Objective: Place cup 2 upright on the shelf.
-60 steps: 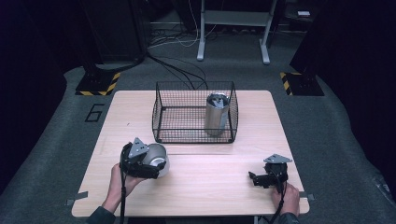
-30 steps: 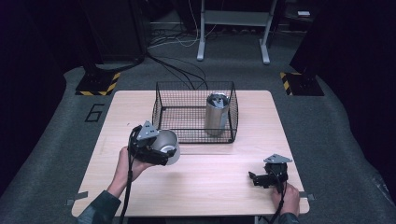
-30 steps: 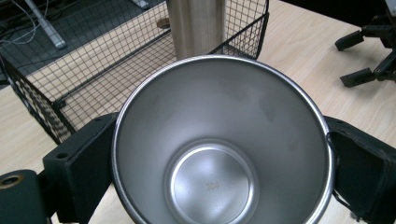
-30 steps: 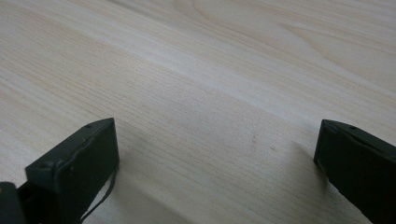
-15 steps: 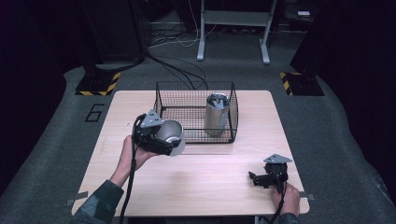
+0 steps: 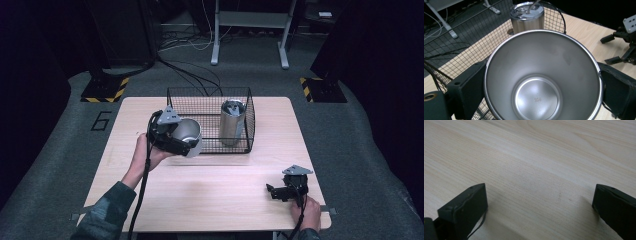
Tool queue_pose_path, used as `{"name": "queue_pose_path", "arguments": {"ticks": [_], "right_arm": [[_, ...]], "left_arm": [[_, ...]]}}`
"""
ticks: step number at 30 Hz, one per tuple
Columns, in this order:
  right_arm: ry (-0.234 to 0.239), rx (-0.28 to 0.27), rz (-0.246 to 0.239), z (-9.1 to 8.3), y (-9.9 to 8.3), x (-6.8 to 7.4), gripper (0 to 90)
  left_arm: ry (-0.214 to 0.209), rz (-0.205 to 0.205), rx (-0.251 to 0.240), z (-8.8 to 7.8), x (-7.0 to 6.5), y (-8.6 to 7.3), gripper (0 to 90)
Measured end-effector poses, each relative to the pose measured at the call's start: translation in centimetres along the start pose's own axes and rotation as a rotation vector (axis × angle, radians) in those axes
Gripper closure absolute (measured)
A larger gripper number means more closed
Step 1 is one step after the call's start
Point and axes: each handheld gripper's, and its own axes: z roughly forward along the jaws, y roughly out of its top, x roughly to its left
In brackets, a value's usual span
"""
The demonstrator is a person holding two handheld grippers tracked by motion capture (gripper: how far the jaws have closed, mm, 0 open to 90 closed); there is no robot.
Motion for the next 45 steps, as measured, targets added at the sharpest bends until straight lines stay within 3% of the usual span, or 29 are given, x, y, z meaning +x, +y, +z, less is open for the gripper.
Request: {"name": "queue_pose_path", "arguments": {"ticks": [19, 45], "right_arm": [[0.000, 0.000, 0.000, 0.0, 0.0, 0.0, 0.0], [-0.002, 0.000, -0.002, 0.0, 0.0, 0.0, 0.0]], "left_arm": [[0.019, 0.015, 0.024, 1.5, 2.1, 3.4, 6.0], [0.051, -0.012, 0.063, 5.6, 4.3, 4.4, 6.0]]}}
